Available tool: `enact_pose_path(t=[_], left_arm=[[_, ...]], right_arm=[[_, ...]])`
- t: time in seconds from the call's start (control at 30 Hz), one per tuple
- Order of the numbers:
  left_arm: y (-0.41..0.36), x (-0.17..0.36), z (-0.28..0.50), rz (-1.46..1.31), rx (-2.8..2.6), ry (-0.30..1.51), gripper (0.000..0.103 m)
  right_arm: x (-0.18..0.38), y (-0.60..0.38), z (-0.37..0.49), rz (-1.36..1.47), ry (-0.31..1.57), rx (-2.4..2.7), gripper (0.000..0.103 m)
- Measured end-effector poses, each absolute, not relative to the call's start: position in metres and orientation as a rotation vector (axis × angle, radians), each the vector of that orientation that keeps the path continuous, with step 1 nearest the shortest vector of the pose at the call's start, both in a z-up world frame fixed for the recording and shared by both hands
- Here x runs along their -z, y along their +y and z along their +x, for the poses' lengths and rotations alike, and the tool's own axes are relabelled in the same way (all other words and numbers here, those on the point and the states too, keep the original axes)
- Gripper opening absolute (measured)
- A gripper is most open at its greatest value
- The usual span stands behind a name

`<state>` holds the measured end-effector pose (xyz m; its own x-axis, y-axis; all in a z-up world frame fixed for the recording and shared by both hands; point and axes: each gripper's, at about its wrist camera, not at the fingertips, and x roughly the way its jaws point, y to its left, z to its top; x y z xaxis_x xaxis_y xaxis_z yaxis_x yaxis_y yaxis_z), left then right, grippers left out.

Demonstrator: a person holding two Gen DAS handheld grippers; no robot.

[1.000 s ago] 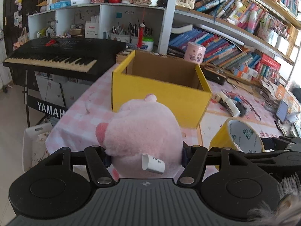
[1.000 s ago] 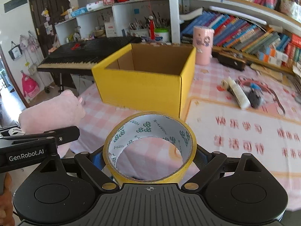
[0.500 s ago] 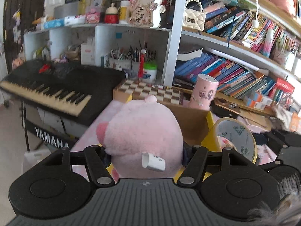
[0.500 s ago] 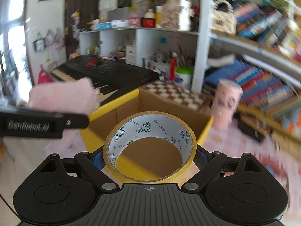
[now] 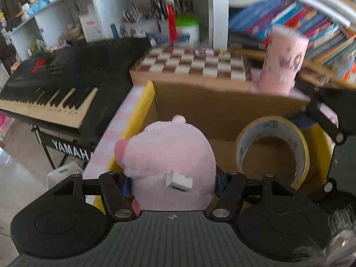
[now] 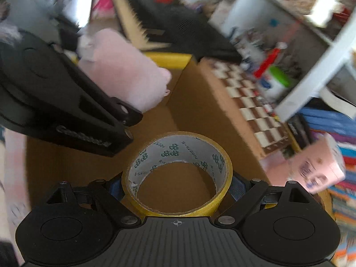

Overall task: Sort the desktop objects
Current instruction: 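Open the left gripper over the box while the right releases the tape inside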

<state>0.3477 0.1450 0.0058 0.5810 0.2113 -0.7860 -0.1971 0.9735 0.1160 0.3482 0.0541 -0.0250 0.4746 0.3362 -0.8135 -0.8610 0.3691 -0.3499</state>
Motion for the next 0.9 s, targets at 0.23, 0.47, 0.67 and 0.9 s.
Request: enact_pose_path(t=[0.23,0.47,0.67,0.9], left_arm=[[0.137,0.010,0.359,0.067,-0.240,0.972,0.075],[0.134,-0.016,0.344,0.078,-0.226,0.834,0.103],[0.129,-0.062,0.307,0.067,-0.236,0.659,0.103],[0.125,-0.108,0.231,-0.036,-0.256,0.479,0.103]], right_arm=[[0.043,0.062,0.364,-0.954,0.785,-0.891,0.091],[0.030,0.053,0.355,-0.922,0.714,-0.855,0.095],[-0.011,0.031,0.337,-0.766,0.603,-0.789,0.096],[-0.063,-0.026,0.270,-0.449,0.417,-0.665,0.097]])
